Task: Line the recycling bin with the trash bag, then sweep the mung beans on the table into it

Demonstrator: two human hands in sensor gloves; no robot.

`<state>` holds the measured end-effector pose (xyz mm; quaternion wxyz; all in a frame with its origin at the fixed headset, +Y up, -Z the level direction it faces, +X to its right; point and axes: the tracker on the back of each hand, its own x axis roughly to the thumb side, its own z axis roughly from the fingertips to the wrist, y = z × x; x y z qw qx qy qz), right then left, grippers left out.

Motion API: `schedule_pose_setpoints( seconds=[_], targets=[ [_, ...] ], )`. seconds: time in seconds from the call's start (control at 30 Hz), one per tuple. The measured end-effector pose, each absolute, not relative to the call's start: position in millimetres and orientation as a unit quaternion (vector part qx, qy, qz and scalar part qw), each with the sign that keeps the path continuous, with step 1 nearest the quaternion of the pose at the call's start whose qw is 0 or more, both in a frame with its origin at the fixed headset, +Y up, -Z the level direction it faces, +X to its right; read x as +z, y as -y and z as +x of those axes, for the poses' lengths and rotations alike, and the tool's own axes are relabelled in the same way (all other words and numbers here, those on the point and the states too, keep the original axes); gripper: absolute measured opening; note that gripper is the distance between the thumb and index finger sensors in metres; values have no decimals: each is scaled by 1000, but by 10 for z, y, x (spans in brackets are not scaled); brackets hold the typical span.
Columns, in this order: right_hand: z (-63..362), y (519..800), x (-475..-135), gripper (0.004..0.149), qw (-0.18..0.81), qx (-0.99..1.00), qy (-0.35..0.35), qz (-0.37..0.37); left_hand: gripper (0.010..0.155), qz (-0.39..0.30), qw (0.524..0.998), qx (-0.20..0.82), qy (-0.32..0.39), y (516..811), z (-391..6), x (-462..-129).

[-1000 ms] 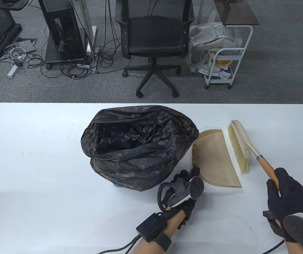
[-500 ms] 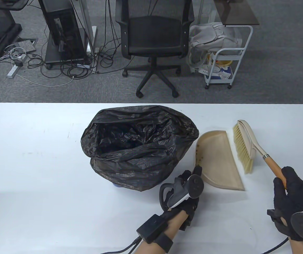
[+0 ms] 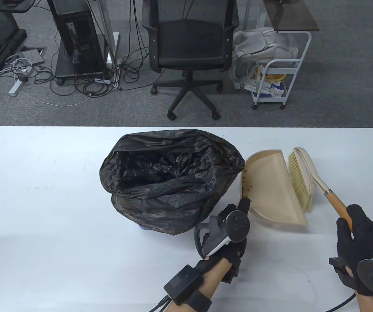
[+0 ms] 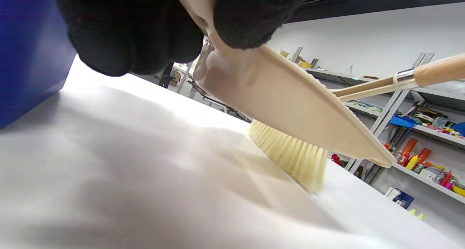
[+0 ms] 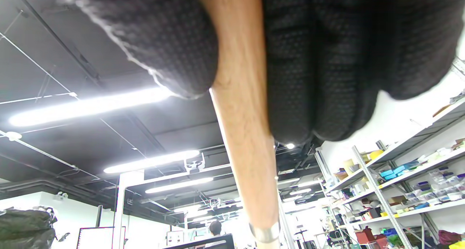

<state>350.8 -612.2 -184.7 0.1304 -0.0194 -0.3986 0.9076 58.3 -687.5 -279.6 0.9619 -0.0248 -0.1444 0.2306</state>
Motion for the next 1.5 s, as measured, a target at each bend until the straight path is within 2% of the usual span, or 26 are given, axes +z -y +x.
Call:
schedule_pose_setpoints(
  seconds=[0.3, 0.5, 0.77, 1.1, 1.5],
  targets=[
    [3393, 5984, -1937, 52, 89, 920, 381, -20, 65, -6, 961, 233, 149, 6595, 534, -2686],
    [3271, 5832, -2086, 52, 41, 944, 328, -21, 65, 2, 959, 241, 150, 6499, 481, -2657],
    [3085, 5699, -2298, 53, -7, 955, 297, -21, 65, 8, 955, 255, 151, 6440, 435, -2626],
    [2999, 5581, -2541, 54, -16, 969, 246, -35, 64, 13, 950, 271, 157, 6328, 387, -2565],
    [2990, 5439, -2575, 54, -10, 972, 231, -50, 64, 35, 943, 289, 160, 6125, 263, -2477]
  ],
)
